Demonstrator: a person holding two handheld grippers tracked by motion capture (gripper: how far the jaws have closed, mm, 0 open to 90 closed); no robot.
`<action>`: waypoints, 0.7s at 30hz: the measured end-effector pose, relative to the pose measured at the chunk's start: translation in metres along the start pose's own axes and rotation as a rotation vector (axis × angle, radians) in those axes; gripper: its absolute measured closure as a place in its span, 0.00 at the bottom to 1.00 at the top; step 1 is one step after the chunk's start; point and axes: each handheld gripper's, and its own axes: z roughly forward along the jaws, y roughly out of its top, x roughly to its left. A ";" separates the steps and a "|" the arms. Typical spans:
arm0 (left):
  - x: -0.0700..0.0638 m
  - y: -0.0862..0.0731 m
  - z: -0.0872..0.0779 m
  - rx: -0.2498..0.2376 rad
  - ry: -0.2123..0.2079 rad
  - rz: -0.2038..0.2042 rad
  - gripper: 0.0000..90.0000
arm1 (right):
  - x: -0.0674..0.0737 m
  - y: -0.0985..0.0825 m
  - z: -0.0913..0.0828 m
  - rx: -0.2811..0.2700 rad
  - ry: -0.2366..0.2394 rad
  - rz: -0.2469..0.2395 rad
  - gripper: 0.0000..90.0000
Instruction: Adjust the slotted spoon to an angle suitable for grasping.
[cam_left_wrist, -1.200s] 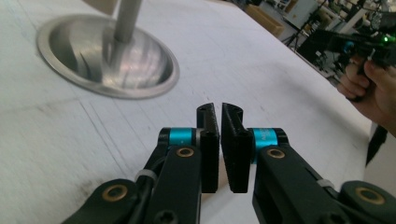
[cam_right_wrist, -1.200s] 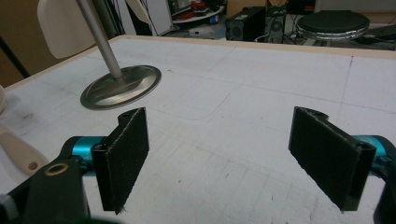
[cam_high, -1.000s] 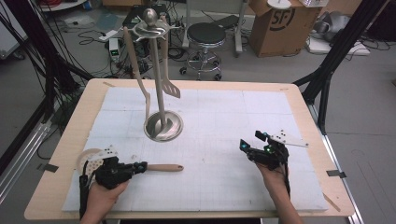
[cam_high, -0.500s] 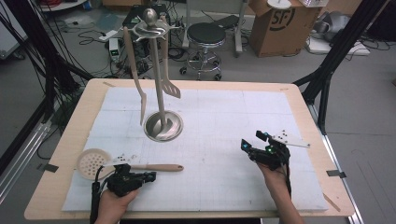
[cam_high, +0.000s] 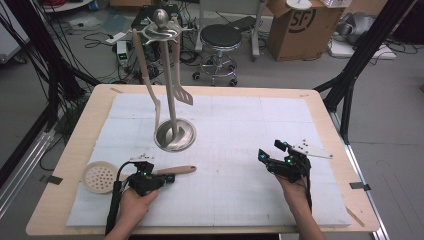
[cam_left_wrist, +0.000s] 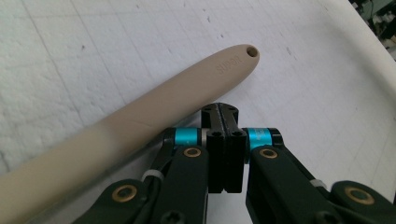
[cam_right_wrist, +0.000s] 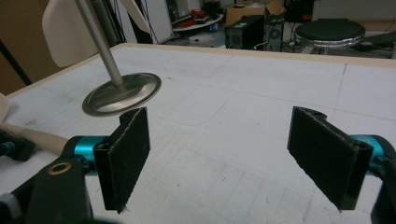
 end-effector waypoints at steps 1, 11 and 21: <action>0.000 0.002 0.002 -0.003 0.009 -0.003 1.00 | 0.000 0.000 0.000 -0.005 0.000 -0.002 0.22; 0.008 0.022 0.013 -0.101 0.170 -0.015 1.00 | 0.001 0.002 -0.005 -0.040 -0.015 -0.009 0.23; 0.011 0.028 0.014 -0.167 0.203 -0.007 1.00 | 0.000 0.002 -0.006 -0.036 -0.019 -0.015 0.23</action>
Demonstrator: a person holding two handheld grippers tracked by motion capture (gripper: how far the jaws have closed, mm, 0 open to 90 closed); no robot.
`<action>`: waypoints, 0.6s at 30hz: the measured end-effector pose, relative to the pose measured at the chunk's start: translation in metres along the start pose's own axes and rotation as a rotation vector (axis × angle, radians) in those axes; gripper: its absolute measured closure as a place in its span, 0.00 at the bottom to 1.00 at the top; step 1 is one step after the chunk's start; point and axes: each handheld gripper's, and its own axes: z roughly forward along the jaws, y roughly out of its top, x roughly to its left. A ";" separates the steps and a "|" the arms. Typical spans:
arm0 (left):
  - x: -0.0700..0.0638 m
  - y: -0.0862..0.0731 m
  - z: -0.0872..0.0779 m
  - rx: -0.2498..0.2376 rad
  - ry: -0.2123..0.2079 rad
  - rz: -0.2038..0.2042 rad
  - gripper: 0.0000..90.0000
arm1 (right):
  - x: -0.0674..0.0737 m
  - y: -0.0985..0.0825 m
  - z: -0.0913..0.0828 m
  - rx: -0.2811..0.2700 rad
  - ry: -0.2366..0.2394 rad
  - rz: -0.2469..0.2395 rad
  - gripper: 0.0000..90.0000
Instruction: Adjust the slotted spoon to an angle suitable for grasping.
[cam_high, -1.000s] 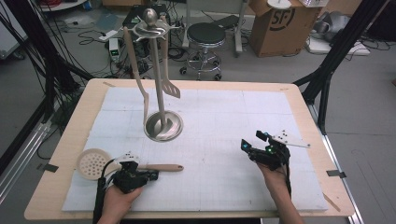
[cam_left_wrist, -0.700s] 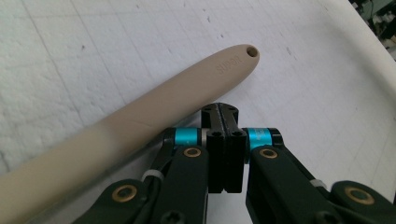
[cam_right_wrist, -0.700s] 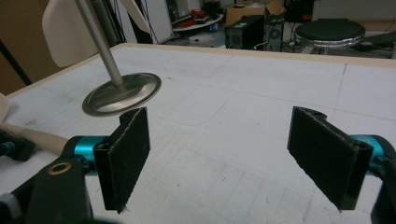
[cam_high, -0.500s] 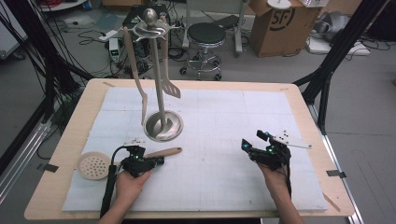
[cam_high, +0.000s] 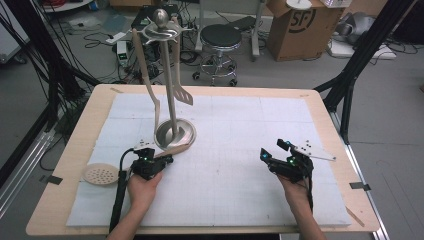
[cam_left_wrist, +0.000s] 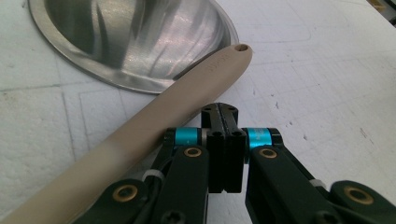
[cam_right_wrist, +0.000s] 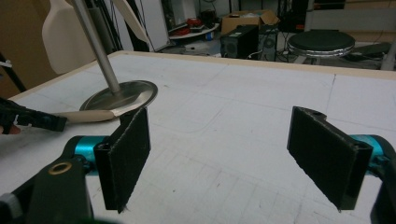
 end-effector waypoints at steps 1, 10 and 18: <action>0.001 0.001 0.000 -0.007 -0.001 -0.003 1.00 | 0.000 0.000 0.001 0.004 0.000 0.001 0.23; 0.002 0.011 -0.001 -0.035 0.004 -0.006 1.00 | 0.000 -0.001 0.001 0.010 0.000 0.001 0.23; 0.002 0.010 0.004 -0.013 0.003 -0.005 1.00 | 0.001 -0.002 0.002 0.017 0.001 0.002 0.23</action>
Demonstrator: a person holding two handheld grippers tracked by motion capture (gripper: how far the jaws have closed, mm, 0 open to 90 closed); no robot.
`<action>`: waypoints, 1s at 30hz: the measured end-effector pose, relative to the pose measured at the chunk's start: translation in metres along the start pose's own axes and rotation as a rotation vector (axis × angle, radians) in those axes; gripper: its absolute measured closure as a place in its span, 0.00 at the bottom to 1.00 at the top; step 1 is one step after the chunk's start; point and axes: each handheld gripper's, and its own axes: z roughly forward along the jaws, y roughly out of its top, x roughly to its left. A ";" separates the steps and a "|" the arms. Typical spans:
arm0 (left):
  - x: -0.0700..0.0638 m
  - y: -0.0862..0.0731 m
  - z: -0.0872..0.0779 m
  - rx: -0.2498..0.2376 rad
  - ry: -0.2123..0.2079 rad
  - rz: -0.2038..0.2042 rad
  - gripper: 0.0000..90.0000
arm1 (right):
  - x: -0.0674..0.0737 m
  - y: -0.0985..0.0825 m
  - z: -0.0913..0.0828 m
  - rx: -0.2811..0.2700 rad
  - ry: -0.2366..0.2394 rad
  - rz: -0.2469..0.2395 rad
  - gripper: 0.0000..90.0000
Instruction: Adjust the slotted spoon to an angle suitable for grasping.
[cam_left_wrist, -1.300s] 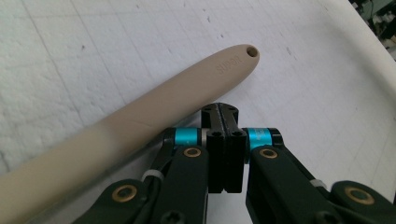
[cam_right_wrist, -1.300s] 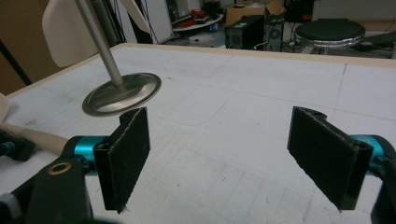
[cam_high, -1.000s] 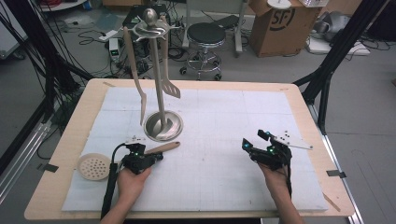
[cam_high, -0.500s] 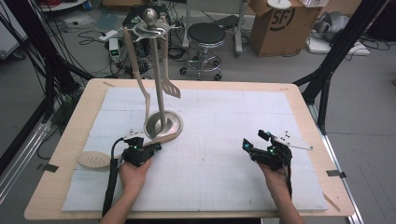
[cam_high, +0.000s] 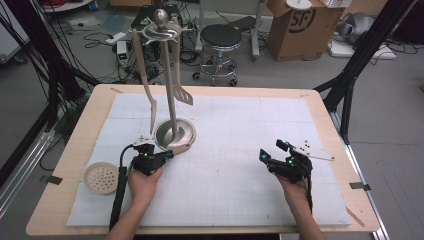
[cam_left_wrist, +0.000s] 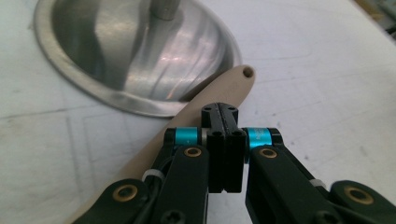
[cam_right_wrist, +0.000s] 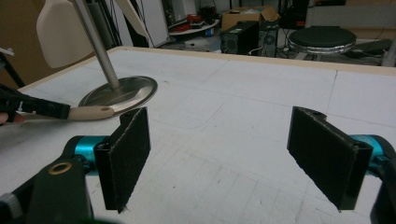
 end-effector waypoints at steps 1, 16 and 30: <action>0.000 0.000 0.000 -0.001 -0.005 -0.008 1.00 | 0.000 0.000 0.000 0.000 -0.001 0.000 0.23; -0.017 -0.001 0.022 0.085 -0.035 0.036 1.00 | -0.001 0.000 0.000 -0.002 -0.004 0.002 0.23; -0.010 0.016 0.037 0.022 0.068 0.036 1.00 | -0.001 0.000 -0.001 -0.006 -0.003 0.003 0.23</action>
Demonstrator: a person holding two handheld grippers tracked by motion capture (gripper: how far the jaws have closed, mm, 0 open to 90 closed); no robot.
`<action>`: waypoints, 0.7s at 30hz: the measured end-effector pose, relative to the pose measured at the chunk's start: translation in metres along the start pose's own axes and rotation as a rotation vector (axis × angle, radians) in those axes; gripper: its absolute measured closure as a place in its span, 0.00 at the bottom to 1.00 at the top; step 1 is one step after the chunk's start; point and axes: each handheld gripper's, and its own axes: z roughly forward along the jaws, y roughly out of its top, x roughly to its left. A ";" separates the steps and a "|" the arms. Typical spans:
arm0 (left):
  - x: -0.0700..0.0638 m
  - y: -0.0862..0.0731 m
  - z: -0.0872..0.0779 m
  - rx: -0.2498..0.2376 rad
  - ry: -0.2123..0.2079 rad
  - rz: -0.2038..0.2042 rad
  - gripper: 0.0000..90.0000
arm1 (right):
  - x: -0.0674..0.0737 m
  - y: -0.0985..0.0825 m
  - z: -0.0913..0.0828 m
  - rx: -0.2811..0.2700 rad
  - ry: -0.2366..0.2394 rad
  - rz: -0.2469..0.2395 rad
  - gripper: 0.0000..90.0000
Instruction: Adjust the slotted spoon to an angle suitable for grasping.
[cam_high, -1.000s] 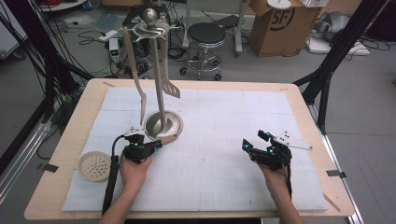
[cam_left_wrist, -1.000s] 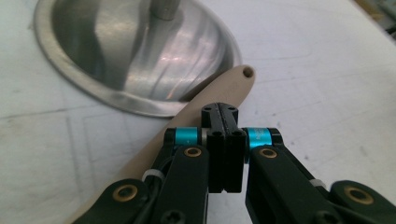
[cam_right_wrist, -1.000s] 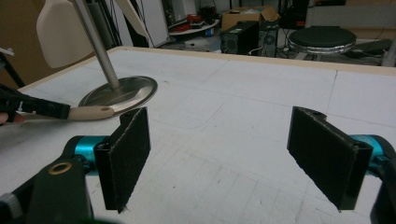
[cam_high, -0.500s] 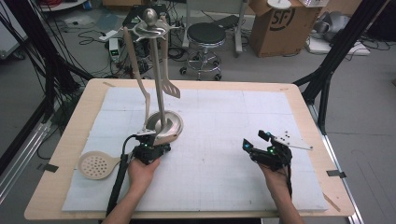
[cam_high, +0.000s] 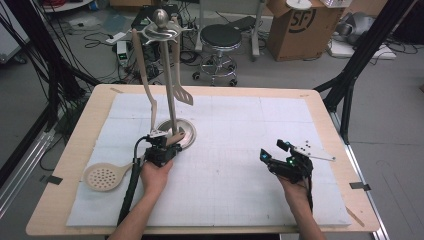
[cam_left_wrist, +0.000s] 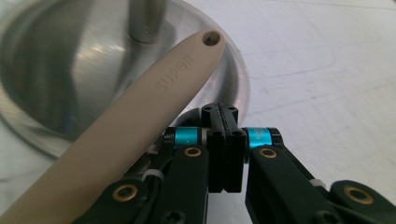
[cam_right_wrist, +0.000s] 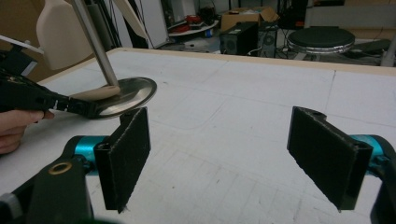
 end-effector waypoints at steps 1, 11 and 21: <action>0.001 0.000 -0.001 0.003 -0.005 -0.008 1.00 | -0.001 0.000 0.000 0.000 -0.002 -0.001 0.23; 0.021 0.009 -0.041 0.013 -0.020 0.017 1.00 | -0.002 0.000 -0.002 -0.008 -0.001 0.003 0.23; 0.053 0.010 -0.069 0.038 -0.043 -0.010 0.83 | 0.001 0.000 0.001 0.005 0.002 -0.004 0.23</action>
